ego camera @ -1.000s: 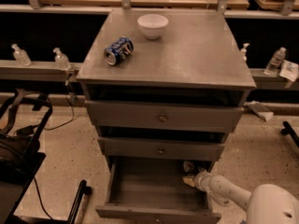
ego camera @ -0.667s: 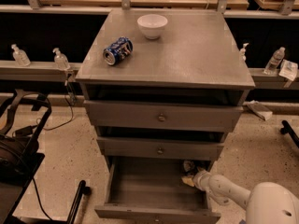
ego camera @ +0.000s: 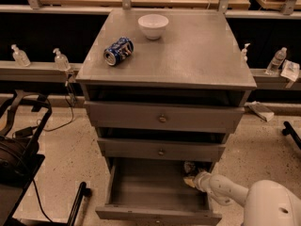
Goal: Pick 7up can from bottom drawer and place on counter
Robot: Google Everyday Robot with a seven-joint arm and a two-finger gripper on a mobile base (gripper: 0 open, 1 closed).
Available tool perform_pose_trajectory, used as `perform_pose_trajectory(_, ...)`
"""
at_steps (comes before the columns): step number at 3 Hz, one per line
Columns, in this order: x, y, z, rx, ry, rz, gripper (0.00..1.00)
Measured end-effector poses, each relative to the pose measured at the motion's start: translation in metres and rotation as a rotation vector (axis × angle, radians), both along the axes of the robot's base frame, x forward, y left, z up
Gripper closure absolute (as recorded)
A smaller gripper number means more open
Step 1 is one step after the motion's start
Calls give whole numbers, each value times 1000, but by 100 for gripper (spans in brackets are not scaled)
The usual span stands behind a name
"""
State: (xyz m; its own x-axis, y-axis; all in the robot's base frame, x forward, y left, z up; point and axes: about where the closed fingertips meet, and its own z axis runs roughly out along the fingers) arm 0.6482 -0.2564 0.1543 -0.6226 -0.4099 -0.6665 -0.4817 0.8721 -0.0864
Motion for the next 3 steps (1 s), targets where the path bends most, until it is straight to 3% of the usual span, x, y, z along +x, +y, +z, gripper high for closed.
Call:
perform_pose_trajectory(2,-1,6,0,6,14,19,49)
perform_pose_trajectory(3,-8,38,-18,19,70,109,48)
